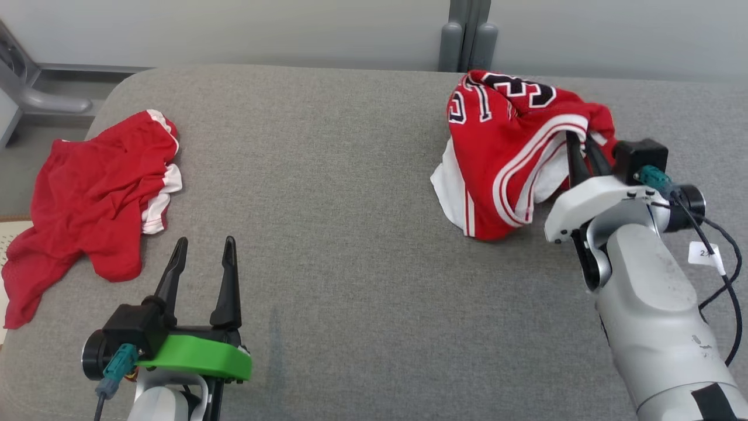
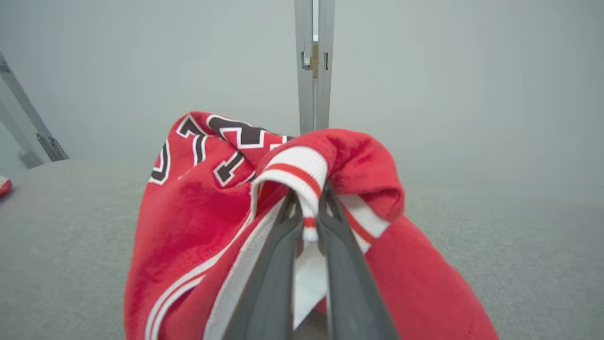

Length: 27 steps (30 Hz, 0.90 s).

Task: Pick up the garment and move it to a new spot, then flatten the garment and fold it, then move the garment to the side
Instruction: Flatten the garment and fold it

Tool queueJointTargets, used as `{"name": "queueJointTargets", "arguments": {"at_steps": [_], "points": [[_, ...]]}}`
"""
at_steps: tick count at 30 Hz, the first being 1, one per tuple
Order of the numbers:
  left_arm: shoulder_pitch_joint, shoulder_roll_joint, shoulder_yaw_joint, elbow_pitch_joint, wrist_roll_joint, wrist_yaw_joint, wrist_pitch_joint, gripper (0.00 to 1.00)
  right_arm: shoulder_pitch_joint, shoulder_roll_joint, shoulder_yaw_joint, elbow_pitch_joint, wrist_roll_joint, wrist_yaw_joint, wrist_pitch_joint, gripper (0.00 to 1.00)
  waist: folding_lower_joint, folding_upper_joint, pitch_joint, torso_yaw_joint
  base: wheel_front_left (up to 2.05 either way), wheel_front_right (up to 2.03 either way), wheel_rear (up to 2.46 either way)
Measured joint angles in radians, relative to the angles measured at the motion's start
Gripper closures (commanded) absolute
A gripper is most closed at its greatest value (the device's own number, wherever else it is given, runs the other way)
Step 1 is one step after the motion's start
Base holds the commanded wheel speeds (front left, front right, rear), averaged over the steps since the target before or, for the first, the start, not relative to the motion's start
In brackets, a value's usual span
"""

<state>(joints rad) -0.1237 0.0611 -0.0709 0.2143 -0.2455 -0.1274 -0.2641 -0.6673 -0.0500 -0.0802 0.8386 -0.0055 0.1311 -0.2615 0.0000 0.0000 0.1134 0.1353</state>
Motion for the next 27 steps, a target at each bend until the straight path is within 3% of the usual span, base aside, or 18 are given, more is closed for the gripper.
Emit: {"name": "queueJointTargets", "arguments": {"at_steps": [7,15,20,27], "points": [[0.017,-0.003,-0.001,-0.002,-0.002,0.000,0.000,0.00,-0.080,0.002,0.216,-0.195,-0.003,0.000,0.044,1.00,0.0000,0.0000,-0.038,-0.010,0.00,0.00,0.00],[0.018,-0.003,-0.005,-0.010,-0.004,-0.001,0.000,0.00,-0.251,0.001,0.395,-0.306,0.079,0.000,0.073,1.00,0.0000,0.0000,-0.041,-0.008,0.00,0.00,0.00],[0.018,0.000,-0.005,-0.014,-0.004,-0.001,0.000,0.00,-0.359,0.002,0.404,-0.313,0.097,0.000,0.058,1.00,0.0000,0.0000,-0.037,-0.008,0.00,0.00,0.00],[0.016,0.001,-0.018,-0.019,-0.004,-0.001,0.000,0.00,-0.323,-0.047,0.276,-0.238,0.046,0.000,0.081,1.00,0.0000,0.0000,-0.028,-0.013,0.00,0.00,0.00]]}}
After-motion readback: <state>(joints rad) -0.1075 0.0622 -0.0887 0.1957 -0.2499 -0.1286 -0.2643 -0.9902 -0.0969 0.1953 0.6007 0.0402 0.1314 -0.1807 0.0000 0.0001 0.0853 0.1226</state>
